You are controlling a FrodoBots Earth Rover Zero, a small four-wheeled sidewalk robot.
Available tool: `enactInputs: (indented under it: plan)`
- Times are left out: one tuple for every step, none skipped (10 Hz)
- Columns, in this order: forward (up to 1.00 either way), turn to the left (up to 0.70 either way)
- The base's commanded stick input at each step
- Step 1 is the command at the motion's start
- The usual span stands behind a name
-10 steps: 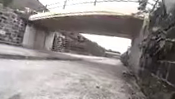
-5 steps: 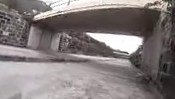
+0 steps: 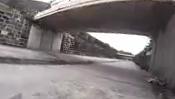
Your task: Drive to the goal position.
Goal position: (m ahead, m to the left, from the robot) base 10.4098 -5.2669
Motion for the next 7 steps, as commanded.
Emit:
enactInputs:
  plan:
    - [1.0, -0.4]
    - [1.0, -0.4]
    - [1.0, -0.4]
    - [1.0, 0.0]
    - [1.0, 0.0]
    - [1.0, 0.0]
    - [1.0, 0.0]
